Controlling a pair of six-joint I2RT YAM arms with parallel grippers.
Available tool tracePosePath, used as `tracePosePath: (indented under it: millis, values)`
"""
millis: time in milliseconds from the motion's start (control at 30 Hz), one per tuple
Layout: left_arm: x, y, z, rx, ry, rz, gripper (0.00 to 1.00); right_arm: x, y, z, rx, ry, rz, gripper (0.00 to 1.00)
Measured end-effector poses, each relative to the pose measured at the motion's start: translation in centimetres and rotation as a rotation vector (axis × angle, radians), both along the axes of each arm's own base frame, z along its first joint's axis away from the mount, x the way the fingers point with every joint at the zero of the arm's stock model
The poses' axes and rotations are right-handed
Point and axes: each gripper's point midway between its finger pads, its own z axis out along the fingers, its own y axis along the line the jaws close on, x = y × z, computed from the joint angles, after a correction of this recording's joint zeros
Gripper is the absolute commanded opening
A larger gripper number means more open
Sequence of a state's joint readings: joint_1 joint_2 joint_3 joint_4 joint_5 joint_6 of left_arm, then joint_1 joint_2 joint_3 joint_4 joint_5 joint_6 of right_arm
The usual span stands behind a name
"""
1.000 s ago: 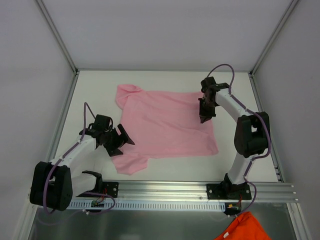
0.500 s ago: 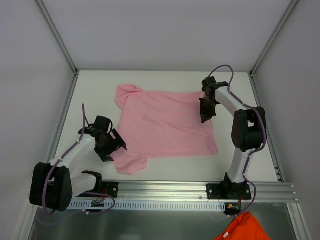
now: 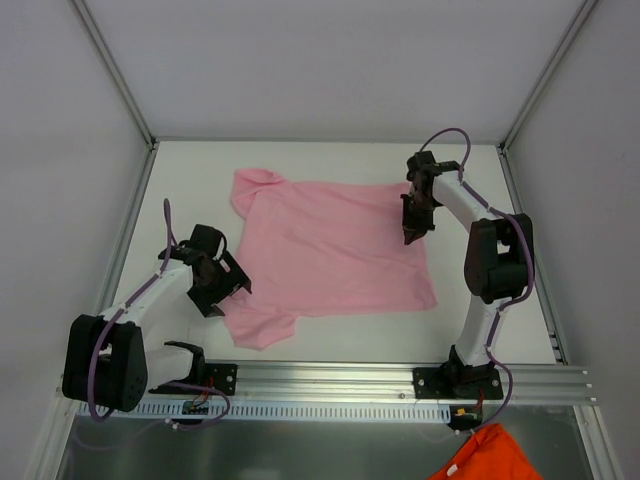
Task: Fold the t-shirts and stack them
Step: Flatten out the tshirt
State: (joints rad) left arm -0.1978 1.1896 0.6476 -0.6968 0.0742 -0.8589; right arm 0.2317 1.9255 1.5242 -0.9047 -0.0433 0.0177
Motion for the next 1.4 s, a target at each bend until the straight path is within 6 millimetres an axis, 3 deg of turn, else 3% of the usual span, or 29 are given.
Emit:
tracePosePath:
  millis: [300,667,833,967,1033,1133,1400]
  values:
    - [-0.8,-0.4,-1.6,-0.024,0.030,0.000,0.86,-0.2,-0.2,0.0,-0.004,0.010,-0.002,0.09]
    - [-1.0,-0.2,-1.8,-0.015,0.040,0.001,0.86,-0.2,-0.8,-0.9,-0.025,0.035,-0.016,0.08]
    - [-1.0,-0.1,-1.3,-0.010,0.034,0.001,0.86,2.1,-1.8,-0.4,-0.063,-0.019,-0.046,0.01]
    - [-0.9,0.1,-1.0,0.001,0.032,0.003,0.86,6.3,-2.3,-0.5,-0.085,-0.069,-0.073,0.01]
    - [-1.0,0.2,-0.8,0.008,0.032,0.005,0.86,7.2,-2.8,-1.1,-0.094,-0.066,-0.085,0.02]
    - [-1.2,0.4,-0.3,0.014,0.027,0.006,0.86,7.4,-3.8,-2.0,-0.103,-0.035,-0.107,0.07]
    - [-0.8,0.6,1.2,0.027,0.003,0.010,0.86,7.6,-5.2,-2.6,-0.090,-0.003,-0.144,0.08]
